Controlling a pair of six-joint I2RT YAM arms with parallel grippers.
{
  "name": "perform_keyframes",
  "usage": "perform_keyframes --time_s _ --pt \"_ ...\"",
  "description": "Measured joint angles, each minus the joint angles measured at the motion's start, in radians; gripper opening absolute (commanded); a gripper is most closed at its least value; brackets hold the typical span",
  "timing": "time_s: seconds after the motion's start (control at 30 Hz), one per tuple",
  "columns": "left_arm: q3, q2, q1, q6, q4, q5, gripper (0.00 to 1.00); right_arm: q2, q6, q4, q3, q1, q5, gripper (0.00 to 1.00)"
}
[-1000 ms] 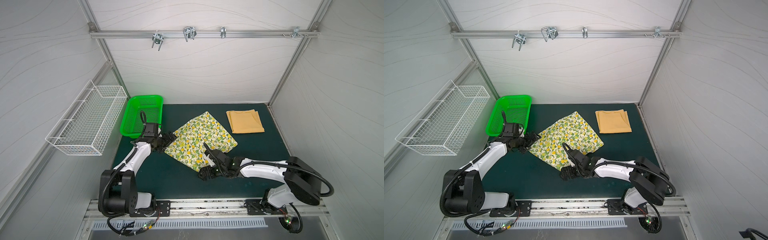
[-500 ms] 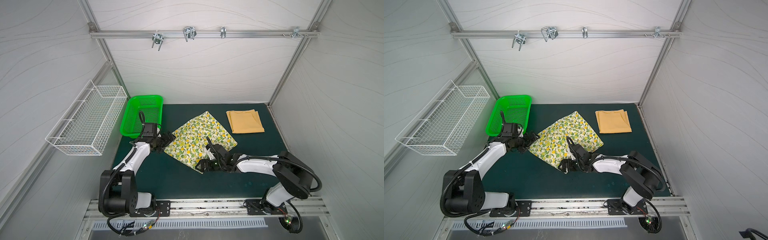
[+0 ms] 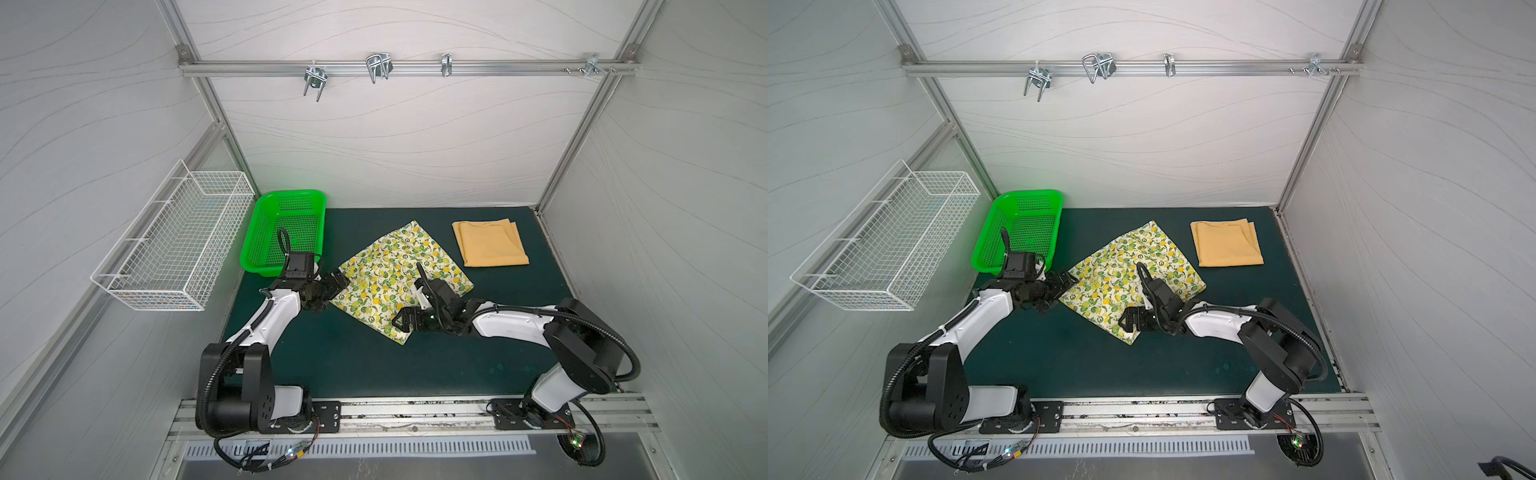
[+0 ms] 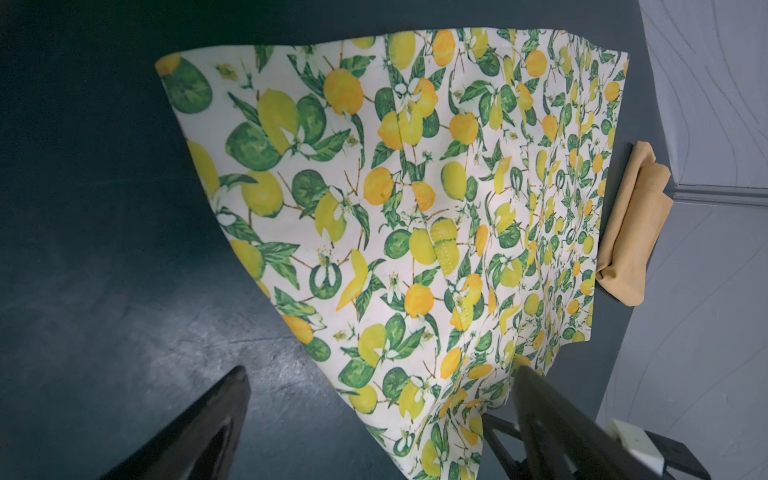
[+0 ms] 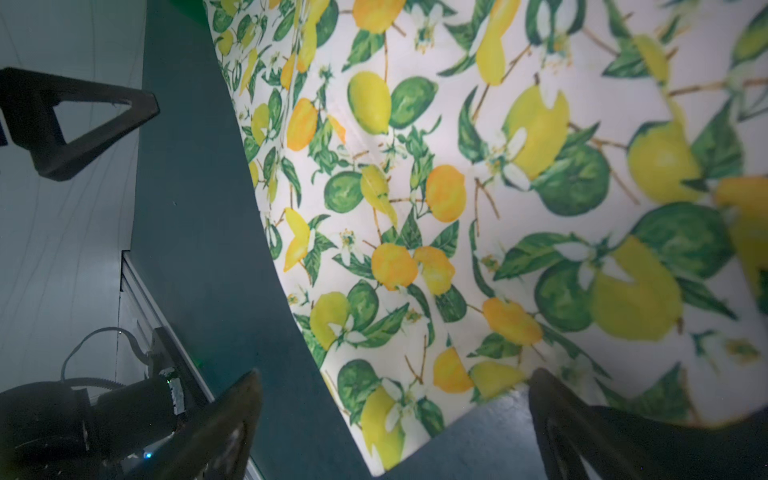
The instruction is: Fold and stack the skirts
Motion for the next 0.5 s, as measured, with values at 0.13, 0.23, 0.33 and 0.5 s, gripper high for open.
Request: perform_keyframes --time_s 0.13,0.23,0.33,0.5 --pt "-0.016 0.0 0.002 0.0 0.015 -0.007 0.99 0.002 0.0 0.014 0.007 -0.037 -0.002 0.98" --pt "-0.03 0.001 0.002 -0.001 0.023 -0.009 0.99 0.01 -0.001 0.018 0.027 -0.057 -0.003 0.97" --pt "-0.035 0.005 0.002 -0.001 0.024 -0.01 0.99 0.013 -0.005 0.018 0.043 -0.06 -0.004 0.99" --pt "-0.035 0.008 0.003 -0.003 0.028 -0.009 0.99 -0.068 -0.021 -0.031 0.004 -0.059 0.048 0.99"
